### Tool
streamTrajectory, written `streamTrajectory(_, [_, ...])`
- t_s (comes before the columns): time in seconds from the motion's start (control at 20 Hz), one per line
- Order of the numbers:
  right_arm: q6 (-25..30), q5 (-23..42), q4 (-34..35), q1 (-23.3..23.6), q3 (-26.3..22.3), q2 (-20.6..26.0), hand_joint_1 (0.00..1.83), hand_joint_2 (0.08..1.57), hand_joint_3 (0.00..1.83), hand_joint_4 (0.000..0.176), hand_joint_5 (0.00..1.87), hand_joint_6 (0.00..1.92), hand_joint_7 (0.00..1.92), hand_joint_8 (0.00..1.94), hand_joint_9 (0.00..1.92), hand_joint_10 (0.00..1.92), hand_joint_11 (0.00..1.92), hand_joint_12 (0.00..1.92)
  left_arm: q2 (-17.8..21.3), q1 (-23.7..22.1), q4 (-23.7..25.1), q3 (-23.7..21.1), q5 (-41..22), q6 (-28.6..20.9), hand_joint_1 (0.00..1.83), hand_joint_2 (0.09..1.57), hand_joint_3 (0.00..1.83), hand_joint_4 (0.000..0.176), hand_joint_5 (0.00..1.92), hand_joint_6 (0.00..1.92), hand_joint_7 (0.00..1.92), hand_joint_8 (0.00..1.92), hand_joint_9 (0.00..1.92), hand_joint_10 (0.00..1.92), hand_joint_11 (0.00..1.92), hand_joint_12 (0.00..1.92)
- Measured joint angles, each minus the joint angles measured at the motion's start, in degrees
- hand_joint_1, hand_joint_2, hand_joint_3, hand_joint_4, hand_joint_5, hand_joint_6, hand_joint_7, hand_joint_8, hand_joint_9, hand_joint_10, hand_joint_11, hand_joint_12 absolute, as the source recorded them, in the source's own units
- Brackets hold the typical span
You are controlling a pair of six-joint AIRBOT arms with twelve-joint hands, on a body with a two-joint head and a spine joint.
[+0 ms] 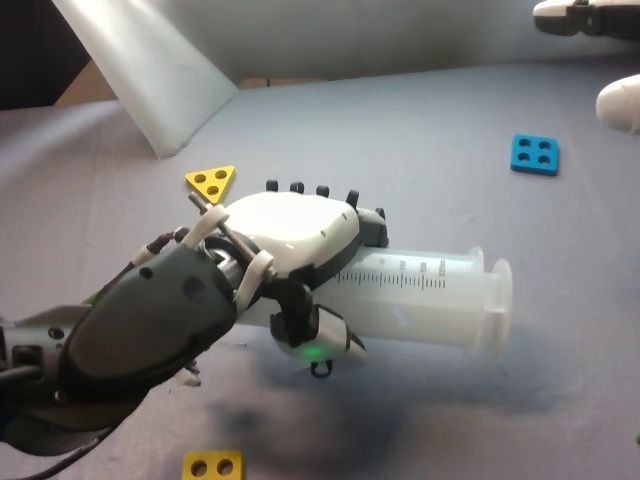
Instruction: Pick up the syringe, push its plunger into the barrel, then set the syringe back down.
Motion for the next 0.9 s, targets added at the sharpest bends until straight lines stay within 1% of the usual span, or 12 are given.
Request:
streamTrajectory(0.05, [0.0, 0.2, 0.0, 0.0, -0.3, 0.0, 0.00, 1.41, 0.00, 0.000, 0.10, 0.01, 0.07, 0.00, 0.05, 0.01, 0.02, 0.04, 0.0, 0.2, 0.2, 0.0, -0.2, -0.5, 1.31, 1.29, 0.00, 0.000, 0.69, 1.21, 0.59, 1.70, 0.60, 1.64, 0.48, 1.42])
streamTrajectory(0.1, [0.0, 0.3, 0.0, 0.0, -0.6, 0.0, 0.00, 1.41, 0.00, 0.000, 0.11, 0.00, 0.07, 0.00, 0.05, 0.00, 0.00, 0.11, 0.0, 0.5, 0.5, 0.0, -0.6, -0.6, 1.21, 1.28, 0.00, 0.000, 0.77, 1.14, 0.62, 1.72, 0.58, 1.45, 0.49, 1.41])
streamTrajectory(0.15, [0.0, 0.7, 0.0, 0.0, -0.7, 0.0, 0.00, 1.41, 0.00, 0.000, 0.11, 0.00, 0.08, 0.00, 0.05, 0.00, 0.00, 0.12, 0.0, 0.6, 0.5, 0.0, -0.8, -0.9, 1.19, 1.27, 0.00, 0.000, 0.79, 1.12, 0.62, 1.73, 0.59, 1.38, 0.49, 1.39])
streamTrajectory(0.3, [0.0, 0.9, -0.2, 0.0, -0.8, 0.0, 0.00, 1.41, 0.00, 0.000, 0.09, 0.00, 0.07, 0.00, 0.05, 0.00, 0.00, 0.14, -0.3, 0.7, 0.5, 0.4, -1.1, -1.1, 1.19, 1.27, 0.00, 0.000, 0.77, 1.14, 0.66, 1.71, 0.59, 1.37, 0.49, 1.41])
streamTrajectory(0.35, [0.0, 1.0, -0.2, 0.0, -0.8, 0.0, 0.00, 1.41, 0.00, 0.000, 0.10, 0.00, 0.07, 0.00, 0.05, 0.00, 0.00, 0.14, -0.3, 0.7, 0.6, 0.4, -1.1, -1.2, 1.30, 1.27, 0.00, 0.000, 0.73, 1.16, 0.63, 1.66, 0.61, 1.58, 0.50, 1.41])
streamTrajectory(0.45, [0.0, 1.3, -0.2, 0.0, -1.0, 0.0, 0.00, 1.41, 0.00, 0.000, 0.10, 0.00, 0.07, 0.00, 0.04, 0.00, 0.00, 0.12, -0.3, 0.9, 0.8, 0.4, -1.1, -1.4, 1.19, 1.27, 0.00, 0.000, 0.74, 1.17, 0.67, 1.69, 0.59, 1.40, 0.50, 1.42])
streamTrajectory(0.6, [0.0, 1.8, -0.2, 0.0, -1.2, 0.0, 0.00, 1.41, 0.00, 0.000, 0.09, 0.00, 0.07, 0.00, 0.04, 0.00, 0.00, 0.11, -0.3, 1.2, 0.8, 0.4, -1.2, -1.6, 1.14, 1.29, 0.00, 0.000, 0.71, 1.29, 0.64, 1.65, 0.44, 1.37, 0.31, 1.48])
streamTrajectory(0.65, [0.0, 2.0, -0.2, 0.0, -1.2, 0.0, 0.00, 1.41, 0.00, 0.000, 0.10, 0.00, 0.07, 0.00, 0.05, 0.00, 0.00, 0.11, -0.3, 1.2, 0.8, 0.4, -1.2, -1.7, 1.09, 1.19, 0.00, 0.000, 0.52, 0.92, 0.49, 1.15, 0.38, 1.20, 0.24, 1.39])
streamTrajectory(0.75, [0.0, 2.0, -0.2, 0.0, -1.2, 0.0, 0.00, 1.41, 0.00, 0.000, 0.10, 0.00, 0.07, 0.00, 0.05, 0.00, 0.00, 0.12, -0.3, 1.2, 0.9, 0.4, -1.2, -1.9, 0.99, 1.05, 0.00, 0.000, 0.45, 0.33, 0.47, 0.41, 0.37, 0.65, 0.14, 1.16])
streamTrajectory(0.8, [0.0, 2.0, -0.2, 0.0, -1.2, 0.0, 0.00, 1.41, 0.00, 0.000, 0.10, 0.00, 0.07, 0.00, 0.05, 0.00, 0.00, 0.13, -0.3, 1.2, 0.9, 0.4, -1.3, -1.8, 0.89, 1.03, 0.00, 0.000, 0.43, 0.15, 0.47, 0.17, 0.37, 0.40, 0.10, 1.09])
streamTrajectory(0.85, [0.0, 2.0, -0.3, 0.0, -1.2, 0.0, 0.00, 1.41, 0.00, 0.000, 0.11, 0.00, 0.08, 0.00, 0.05, 0.00, 0.00, 0.13, -0.3, 1.2, 1.0, 0.4, -1.5, -2.1, 0.75, 1.00, 0.00, 0.000, 0.32, 0.04, 0.35, 0.04, 0.29, 0.17, 0.02, 0.93])
streamTrajectory(0.9, [0.0, 2.0, -0.3, 0.0, -1.2, 0.0, 0.00, 1.40, 0.00, 0.000, 0.11, 0.00, 0.08, 0.00, 0.05, 0.00, 0.00, 0.13, -0.3, 1.2, 1.4, 0.4, -1.9, -2.2, 0.72, 0.99, 0.00, 0.000, 0.30, 0.01, 0.32, 0.01, 0.30, 0.07, 0.00, 0.88])
